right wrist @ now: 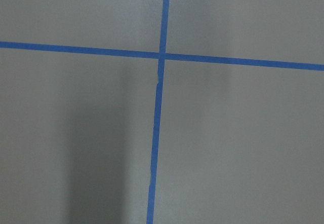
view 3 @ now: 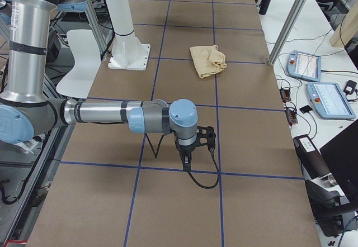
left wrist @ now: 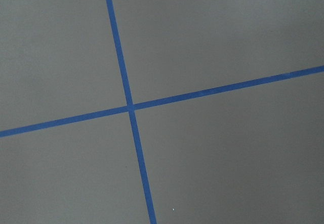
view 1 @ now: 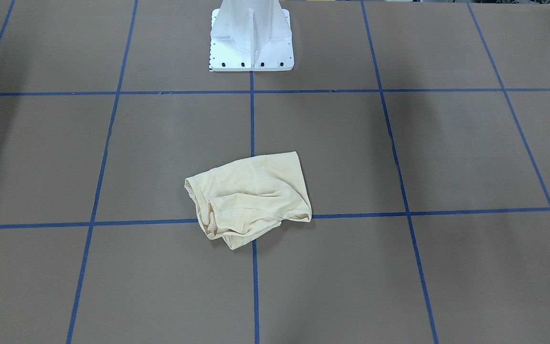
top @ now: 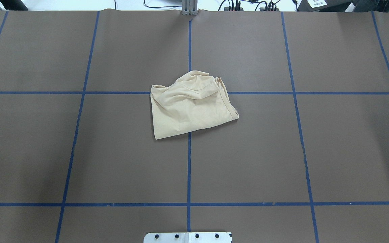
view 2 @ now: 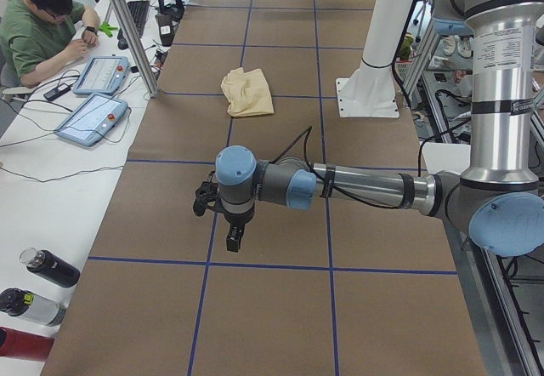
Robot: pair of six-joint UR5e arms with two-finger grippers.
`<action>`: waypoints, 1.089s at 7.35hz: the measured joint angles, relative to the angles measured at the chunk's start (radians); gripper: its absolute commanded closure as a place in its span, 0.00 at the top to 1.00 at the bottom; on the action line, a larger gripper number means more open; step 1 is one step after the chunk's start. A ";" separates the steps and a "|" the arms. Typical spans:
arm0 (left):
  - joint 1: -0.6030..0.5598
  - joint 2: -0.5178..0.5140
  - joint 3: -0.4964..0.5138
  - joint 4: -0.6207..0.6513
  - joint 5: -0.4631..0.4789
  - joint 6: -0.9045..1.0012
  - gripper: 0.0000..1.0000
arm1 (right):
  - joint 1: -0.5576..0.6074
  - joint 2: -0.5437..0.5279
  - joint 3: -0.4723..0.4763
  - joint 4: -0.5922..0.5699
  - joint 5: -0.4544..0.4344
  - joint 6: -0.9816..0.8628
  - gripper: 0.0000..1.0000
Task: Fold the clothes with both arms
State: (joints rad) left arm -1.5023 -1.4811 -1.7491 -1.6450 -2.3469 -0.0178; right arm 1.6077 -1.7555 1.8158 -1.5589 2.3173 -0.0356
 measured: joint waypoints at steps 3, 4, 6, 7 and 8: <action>-0.003 0.047 -0.050 -0.002 0.003 0.009 1.00 | -0.001 -0.001 -0.001 0.000 0.001 0.000 1.00; -0.003 0.075 -0.081 -0.002 0.002 0.009 1.00 | -0.002 -0.001 -0.001 0.000 0.001 0.000 1.00; -0.002 0.100 -0.121 -0.005 0.006 0.007 1.00 | -0.002 -0.001 -0.001 0.000 0.001 0.001 1.00; -0.001 0.101 -0.129 -0.005 0.006 0.006 1.00 | -0.002 -0.001 -0.001 0.000 0.002 0.002 1.00; -0.001 0.100 -0.132 -0.005 0.006 0.006 1.00 | -0.002 -0.001 -0.001 0.000 0.002 0.002 1.00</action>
